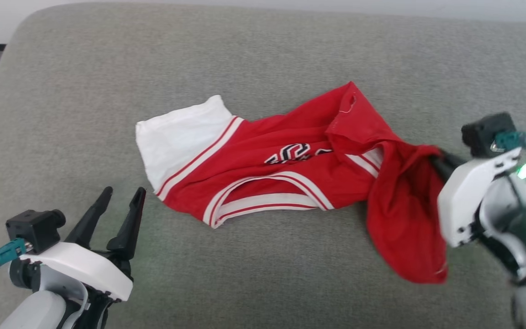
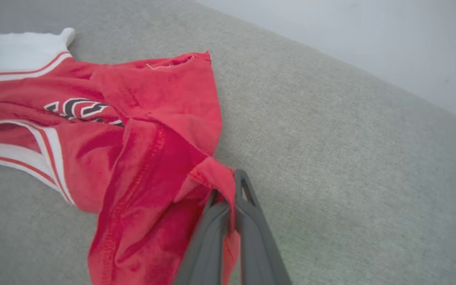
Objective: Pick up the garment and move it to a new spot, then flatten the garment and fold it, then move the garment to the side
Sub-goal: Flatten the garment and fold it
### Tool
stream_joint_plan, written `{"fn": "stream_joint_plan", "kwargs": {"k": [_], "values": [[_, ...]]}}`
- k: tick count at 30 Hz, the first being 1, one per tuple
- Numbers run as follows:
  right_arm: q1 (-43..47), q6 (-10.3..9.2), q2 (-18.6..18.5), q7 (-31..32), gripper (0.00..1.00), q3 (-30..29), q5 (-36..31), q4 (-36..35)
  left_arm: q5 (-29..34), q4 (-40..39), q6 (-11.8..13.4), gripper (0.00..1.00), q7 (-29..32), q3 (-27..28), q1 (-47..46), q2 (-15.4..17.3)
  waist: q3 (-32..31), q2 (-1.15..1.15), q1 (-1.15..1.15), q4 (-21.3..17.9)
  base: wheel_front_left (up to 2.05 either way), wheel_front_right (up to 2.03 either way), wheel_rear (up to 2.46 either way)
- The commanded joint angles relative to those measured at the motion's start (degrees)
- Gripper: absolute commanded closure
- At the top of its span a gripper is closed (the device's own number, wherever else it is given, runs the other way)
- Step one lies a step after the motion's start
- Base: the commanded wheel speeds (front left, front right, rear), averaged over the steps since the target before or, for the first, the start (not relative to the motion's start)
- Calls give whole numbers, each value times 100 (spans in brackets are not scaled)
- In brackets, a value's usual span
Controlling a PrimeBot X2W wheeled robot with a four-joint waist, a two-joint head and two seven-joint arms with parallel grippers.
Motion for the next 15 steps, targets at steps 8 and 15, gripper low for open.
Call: {"fn": "stream_joint_plan", "kwargs": {"k": [8, 15], "values": [[-795, -3, -542, -32, 100, -118, 214, 775, 62, 278, -238, 0, -100, -119, -194, -209, -10, 0, 0, 368, 0, 0, 0], [-1460, -3, -903, -188, 100, -106, 295, 1875, 111, 466, -395, 0, -156, -193, -287, -351, 27, 0, 0, 601, 0, 0, 0]]}}
